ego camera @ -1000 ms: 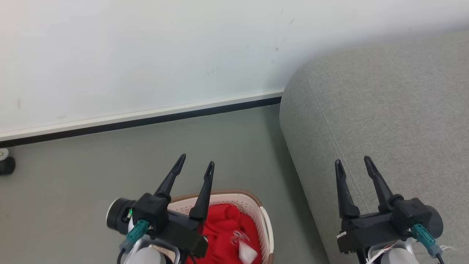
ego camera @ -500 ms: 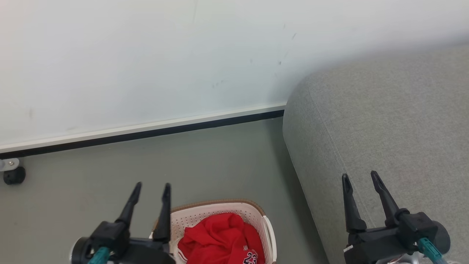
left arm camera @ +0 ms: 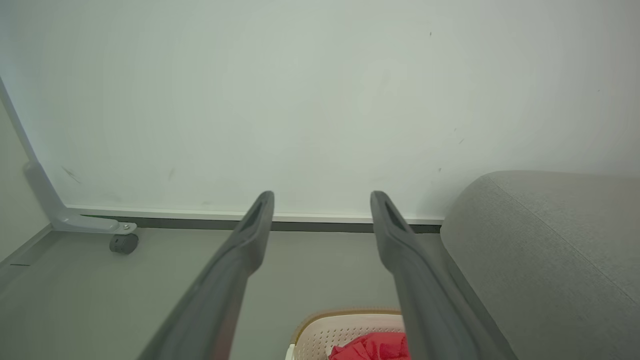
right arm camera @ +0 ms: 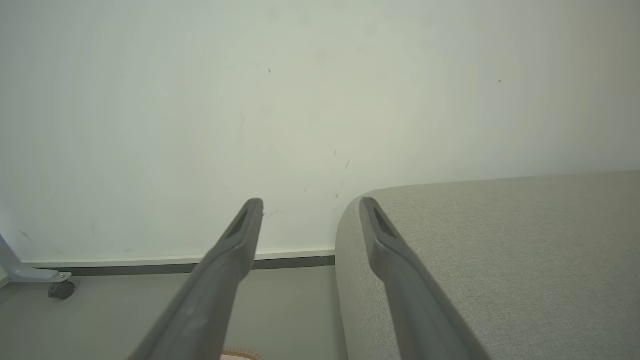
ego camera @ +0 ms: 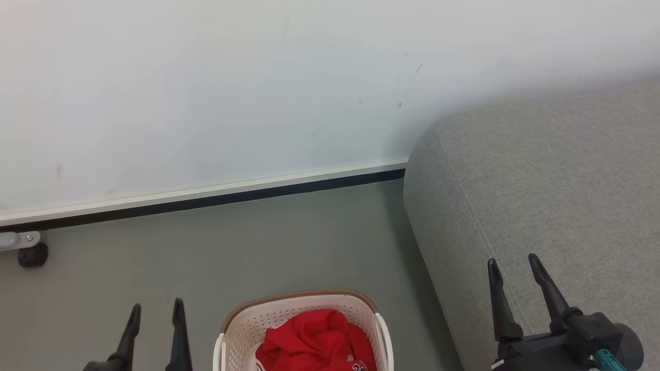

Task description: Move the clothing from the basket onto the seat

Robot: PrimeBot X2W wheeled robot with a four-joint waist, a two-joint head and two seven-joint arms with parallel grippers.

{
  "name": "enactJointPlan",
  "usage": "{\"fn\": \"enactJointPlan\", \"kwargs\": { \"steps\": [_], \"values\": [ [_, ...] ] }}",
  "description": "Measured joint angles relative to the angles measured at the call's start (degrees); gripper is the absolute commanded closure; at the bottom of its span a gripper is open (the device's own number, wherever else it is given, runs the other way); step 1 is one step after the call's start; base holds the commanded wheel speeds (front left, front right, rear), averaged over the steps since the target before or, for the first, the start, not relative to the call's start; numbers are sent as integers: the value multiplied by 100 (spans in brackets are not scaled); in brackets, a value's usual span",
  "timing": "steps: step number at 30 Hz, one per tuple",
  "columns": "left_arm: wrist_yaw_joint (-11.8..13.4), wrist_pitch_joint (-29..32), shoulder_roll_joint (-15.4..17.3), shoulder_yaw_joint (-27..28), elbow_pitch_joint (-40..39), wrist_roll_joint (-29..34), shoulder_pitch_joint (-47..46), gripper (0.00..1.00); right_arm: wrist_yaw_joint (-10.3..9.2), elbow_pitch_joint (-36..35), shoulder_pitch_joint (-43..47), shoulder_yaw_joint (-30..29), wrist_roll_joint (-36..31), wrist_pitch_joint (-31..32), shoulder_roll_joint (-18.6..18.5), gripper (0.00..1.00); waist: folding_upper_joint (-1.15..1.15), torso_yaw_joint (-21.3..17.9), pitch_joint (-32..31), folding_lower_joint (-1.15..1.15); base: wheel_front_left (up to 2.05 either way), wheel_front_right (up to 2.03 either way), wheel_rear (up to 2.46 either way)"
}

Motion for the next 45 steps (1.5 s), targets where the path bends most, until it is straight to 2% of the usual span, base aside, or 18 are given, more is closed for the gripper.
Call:
{"fn": "enactJointPlan", "kwargs": {
  "steps": [11,31,39,45],
  "values": [
    [86,0,-1,298,-230,-5,411,0,-1,-91,133,-67,-22,0,-43,0,0,-12,-23,0,0,0,0],
    [87,0,-60,286,-523,47,416,0,-1,-197,130,-88,-22,0,-35,0,0,-60,163,1,0,0,0],
    [-65,11,-74,-192,-415,264,140,0,-5,-294,103,-176,-15,0,-26,0,0,-48,478,1,0,0,0],
    [-227,259,-131,-661,32,415,-430,0,-7,-410,-135,-291,-15,0,-68,0,0,-55,861,1,0,0,0]
  ]
}}
